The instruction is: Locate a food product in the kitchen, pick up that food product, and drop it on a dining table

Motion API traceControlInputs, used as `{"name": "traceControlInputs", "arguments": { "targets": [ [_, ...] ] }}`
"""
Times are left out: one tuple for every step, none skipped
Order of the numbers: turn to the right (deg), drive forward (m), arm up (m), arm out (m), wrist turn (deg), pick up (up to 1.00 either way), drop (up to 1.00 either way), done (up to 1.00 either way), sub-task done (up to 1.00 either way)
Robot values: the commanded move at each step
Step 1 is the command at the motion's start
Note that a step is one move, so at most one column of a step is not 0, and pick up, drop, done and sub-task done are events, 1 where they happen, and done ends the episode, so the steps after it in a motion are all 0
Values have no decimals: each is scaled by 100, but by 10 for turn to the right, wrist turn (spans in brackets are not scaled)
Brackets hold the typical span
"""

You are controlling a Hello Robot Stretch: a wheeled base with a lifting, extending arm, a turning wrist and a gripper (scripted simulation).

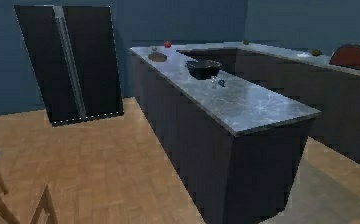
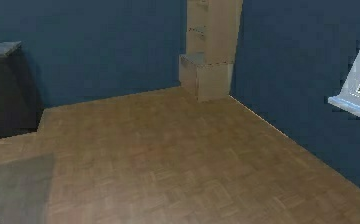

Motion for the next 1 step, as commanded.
{"name": "traceControlInputs", "arguments": {
  "targets": [
    [0,35,0,0,0,0,0,0,0]
  ]
}}
